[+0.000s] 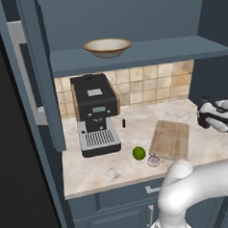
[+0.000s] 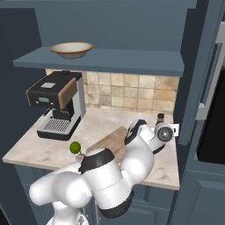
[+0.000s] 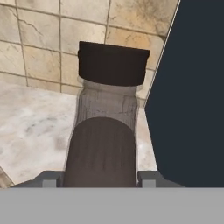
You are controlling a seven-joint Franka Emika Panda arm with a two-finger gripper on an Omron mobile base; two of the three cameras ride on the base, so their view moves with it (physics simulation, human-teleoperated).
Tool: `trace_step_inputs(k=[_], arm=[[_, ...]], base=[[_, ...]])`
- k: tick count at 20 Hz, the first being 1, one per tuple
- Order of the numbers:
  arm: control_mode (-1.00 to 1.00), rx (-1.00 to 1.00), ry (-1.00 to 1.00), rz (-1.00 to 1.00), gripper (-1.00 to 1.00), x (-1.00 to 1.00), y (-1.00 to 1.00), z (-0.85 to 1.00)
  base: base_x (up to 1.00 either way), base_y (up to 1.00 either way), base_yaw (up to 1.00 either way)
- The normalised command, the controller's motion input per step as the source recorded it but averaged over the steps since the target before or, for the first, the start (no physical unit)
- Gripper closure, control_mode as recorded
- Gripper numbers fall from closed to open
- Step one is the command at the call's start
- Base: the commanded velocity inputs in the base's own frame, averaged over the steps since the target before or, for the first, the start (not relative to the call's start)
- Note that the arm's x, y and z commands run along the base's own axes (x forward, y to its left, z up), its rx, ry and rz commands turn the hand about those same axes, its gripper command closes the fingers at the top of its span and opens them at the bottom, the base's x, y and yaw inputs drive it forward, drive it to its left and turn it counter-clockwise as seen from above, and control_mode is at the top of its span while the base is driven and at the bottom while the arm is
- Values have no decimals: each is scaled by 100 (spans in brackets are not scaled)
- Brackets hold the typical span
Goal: Open the cabinet. Place the bowl and condiment on the counter. Then place the lime and garlic on the cutting board.
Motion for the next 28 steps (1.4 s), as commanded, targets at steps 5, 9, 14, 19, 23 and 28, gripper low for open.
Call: trace_step_inputs(k=[5, 9, 14, 19, 23, 28], arm=[[-100, 0, 0, 0, -100, -15, 0, 0], [-100, 0, 0, 1, -100, -29, -13, -3], [-100, 0, 0, 0, -100, -21, -21, -13], [-100, 0, 0, 0, -100, -21, -24, -14], [-100, 0, 0, 0, -100, -46, -22, -1], [-100, 0, 0, 0, -100, -68, -13, 11]], base=[[0, 0, 0], [0, 0, 0], [0, 0, 0], [0, 0, 0], [0, 0, 0], [0, 0, 0]])
